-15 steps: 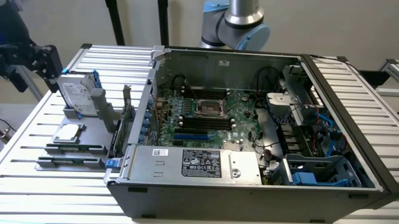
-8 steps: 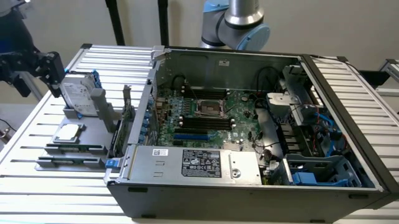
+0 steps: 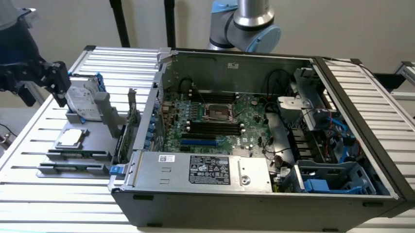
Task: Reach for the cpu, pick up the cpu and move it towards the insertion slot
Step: 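Pick up the cpu and move it towards the insertion slot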
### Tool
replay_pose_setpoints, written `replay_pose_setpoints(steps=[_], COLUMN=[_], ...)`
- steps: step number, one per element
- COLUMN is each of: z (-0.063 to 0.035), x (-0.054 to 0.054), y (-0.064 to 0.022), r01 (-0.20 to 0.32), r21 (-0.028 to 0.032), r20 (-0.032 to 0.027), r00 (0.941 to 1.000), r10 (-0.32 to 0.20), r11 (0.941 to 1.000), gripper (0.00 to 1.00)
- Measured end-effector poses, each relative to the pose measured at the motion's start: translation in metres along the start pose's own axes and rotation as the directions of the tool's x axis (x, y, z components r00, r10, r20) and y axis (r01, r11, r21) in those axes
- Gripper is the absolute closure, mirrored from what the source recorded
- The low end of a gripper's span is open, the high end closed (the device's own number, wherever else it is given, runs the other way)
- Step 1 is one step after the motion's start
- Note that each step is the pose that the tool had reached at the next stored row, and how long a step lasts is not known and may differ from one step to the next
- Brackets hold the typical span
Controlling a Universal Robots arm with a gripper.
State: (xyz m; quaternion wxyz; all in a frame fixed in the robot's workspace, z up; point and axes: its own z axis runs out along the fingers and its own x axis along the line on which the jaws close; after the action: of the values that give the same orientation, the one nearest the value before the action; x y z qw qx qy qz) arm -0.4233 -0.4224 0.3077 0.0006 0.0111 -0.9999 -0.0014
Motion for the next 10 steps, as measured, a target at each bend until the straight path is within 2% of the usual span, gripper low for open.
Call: replay_pose_setpoints(steps=[10], z=[0.0183], x=[-0.002], y=[-0.0023], r01=[0.000], r21=[0.0000], r20=[0.0000], r00=[1.0000], r10=[0.000], r11=[1.0000], gripper=[0.29])
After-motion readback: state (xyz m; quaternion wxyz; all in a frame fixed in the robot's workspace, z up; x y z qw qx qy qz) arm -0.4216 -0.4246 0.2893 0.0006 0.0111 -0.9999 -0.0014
